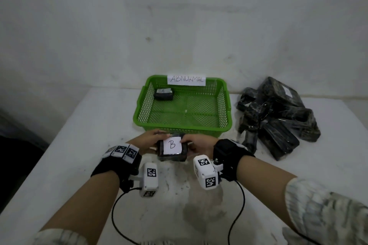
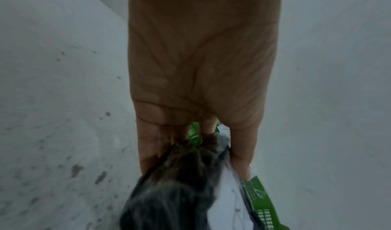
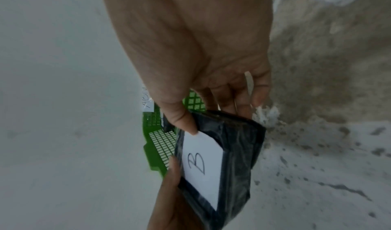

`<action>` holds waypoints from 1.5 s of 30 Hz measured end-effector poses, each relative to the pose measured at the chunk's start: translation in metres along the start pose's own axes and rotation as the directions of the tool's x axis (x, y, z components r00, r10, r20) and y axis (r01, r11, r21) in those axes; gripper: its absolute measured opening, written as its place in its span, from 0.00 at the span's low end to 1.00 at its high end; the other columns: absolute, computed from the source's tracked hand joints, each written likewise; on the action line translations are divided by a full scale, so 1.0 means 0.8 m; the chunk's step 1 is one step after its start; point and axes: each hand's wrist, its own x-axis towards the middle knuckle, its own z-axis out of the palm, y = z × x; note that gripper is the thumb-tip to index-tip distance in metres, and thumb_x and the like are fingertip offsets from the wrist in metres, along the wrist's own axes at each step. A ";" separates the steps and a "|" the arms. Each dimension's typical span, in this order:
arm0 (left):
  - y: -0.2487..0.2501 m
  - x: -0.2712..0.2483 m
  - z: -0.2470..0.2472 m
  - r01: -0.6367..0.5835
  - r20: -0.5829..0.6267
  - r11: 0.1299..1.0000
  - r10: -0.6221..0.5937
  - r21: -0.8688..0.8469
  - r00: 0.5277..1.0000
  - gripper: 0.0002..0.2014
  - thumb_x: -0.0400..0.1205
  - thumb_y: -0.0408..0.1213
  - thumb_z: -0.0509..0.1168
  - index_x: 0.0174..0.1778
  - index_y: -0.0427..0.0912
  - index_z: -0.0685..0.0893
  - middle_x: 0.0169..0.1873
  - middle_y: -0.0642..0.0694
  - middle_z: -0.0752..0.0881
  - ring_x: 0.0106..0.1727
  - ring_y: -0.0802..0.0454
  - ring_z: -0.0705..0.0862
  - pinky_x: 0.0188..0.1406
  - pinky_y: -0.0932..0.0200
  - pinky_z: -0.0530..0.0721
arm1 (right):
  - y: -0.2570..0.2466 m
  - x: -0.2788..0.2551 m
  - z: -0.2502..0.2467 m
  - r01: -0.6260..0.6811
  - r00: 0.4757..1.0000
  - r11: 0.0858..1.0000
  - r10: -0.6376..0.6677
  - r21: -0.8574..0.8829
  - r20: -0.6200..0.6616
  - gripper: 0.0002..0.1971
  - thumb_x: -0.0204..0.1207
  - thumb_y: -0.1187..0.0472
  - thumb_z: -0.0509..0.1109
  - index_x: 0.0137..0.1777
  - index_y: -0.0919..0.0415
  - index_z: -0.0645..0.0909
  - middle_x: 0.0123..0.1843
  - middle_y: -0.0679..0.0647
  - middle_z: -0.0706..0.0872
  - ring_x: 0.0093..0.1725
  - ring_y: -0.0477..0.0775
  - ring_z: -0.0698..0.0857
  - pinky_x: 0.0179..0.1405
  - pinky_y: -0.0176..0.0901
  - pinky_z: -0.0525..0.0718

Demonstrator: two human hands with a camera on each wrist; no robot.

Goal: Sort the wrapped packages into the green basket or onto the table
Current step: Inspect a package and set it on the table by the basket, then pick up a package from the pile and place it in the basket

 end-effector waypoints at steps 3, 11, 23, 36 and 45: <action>-0.022 0.003 -0.009 0.060 -0.081 0.996 -0.065 -0.062 0.995 0.17 0.81 0.39 0.66 0.64 0.40 0.73 0.53 0.41 0.83 0.46 0.46 0.83 0.56 0.47 0.80 | 0.004 0.022 0.013 -0.027 0.997 1.000 0.027 0.009 -0.070 0.06 0.83 0.60 0.63 0.46 0.62 0.76 0.37 0.56 0.78 0.34 0.52 0.76 0.36 0.41 0.76; -0.040 0.020 -0.017 0.069 -0.229 0.989 -0.098 -0.131 0.968 0.21 0.80 0.29 0.66 0.70 0.38 0.73 0.49 0.39 0.82 0.41 0.46 0.81 0.35 0.57 0.81 | 0.000 0.056 0.034 0.000 0.997 0.997 0.005 0.080 -0.073 0.04 0.83 0.70 0.63 0.53 0.71 0.77 0.55 0.61 0.78 0.62 0.64 0.80 0.62 0.52 0.83; -0.014 0.015 0.008 0.089 -0.284 0.981 -0.037 0.172 0.958 0.17 0.84 0.39 0.60 0.67 0.36 0.78 0.57 0.41 0.78 0.59 0.42 0.75 0.57 0.53 0.73 | 0.002 0.024 0.011 0.122 0.983 0.992 -0.123 -0.021 -0.137 0.07 0.82 0.64 0.65 0.41 0.62 0.77 0.41 0.54 0.76 0.38 0.53 0.75 0.39 0.45 0.74; 0.040 0.004 0.141 -0.025 -0.357 0.805 0.291 0.593 0.888 0.17 0.80 0.44 0.63 0.65 0.47 0.76 0.70 0.38 0.62 0.74 0.38 0.59 0.74 0.46 0.58 | 0.035 -0.024 -0.121 -0.113 0.755 0.850 -0.263 -0.515 -0.600 0.14 0.75 0.53 0.65 0.58 0.58 0.79 0.76 0.67 0.66 0.75 0.68 0.63 0.71 0.51 0.65; 0.057 0.045 0.211 -0.105 -0.023 0.540 0.225 0.835 0.974 0.35 0.82 0.59 0.56 0.82 0.56 0.51 0.83 0.44 0.45 0.82 0.40 0.34 0.76 0.34 0.33 | 0.056 -0.021 -0.193 -0.136 0.686 0.919 -0.183 -0.371 -0.704 0.40 0.71 0.48 0.75 0.77 0.58 0.58 0.79 0.69 0.51 0.75 0.75 0.62 0.73 0.61 0.71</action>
